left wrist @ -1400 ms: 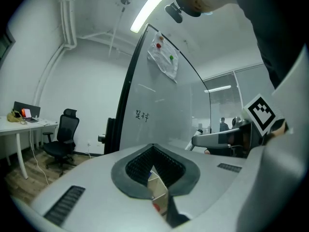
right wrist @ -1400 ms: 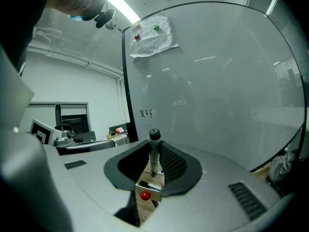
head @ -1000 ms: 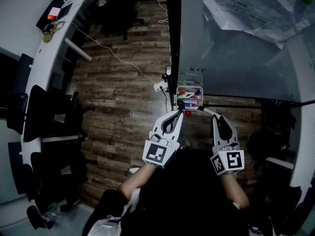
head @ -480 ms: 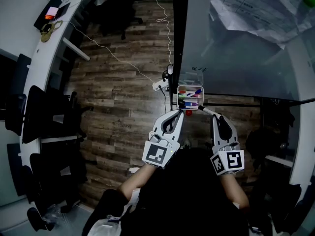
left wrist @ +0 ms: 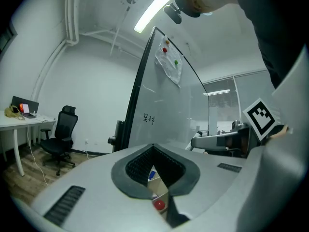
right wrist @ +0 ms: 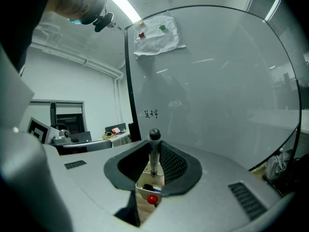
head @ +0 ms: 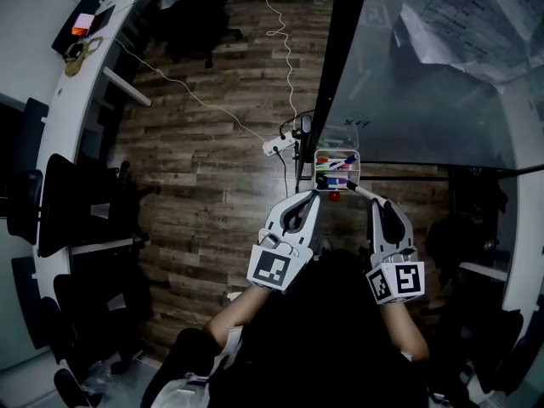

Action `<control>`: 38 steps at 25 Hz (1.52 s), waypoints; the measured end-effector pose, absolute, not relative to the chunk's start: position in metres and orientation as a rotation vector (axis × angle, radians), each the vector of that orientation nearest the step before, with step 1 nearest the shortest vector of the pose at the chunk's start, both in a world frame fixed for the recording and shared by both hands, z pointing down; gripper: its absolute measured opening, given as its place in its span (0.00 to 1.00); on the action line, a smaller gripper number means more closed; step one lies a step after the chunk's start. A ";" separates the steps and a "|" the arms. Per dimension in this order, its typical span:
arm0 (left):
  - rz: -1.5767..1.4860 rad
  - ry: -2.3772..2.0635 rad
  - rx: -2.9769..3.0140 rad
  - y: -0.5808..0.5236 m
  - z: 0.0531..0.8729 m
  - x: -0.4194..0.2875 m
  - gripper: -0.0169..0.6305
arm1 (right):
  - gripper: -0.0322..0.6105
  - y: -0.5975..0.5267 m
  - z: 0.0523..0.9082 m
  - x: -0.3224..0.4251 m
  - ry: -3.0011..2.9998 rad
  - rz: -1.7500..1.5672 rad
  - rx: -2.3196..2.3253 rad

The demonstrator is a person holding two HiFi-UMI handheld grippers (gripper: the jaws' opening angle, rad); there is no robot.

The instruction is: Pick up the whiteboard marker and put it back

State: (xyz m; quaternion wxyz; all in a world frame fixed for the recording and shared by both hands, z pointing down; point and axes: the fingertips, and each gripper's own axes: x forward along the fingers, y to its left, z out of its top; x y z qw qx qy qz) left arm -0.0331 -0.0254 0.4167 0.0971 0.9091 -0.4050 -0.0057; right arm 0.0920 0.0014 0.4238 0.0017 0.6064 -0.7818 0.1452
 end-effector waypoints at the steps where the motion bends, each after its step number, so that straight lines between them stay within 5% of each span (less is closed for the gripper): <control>1: -0.019 -1.194 2.698 -0.026 0.416 -0.035 0.04 | 0.17 0.002 0.423 0.090 -2.447 0.451 1.909; 38: 0.002 -1.185 2.720 -0.054 0.414 -0.006 0.04 | 0.17 -0.038 0.448 0.112 -2.433 0.513 1.884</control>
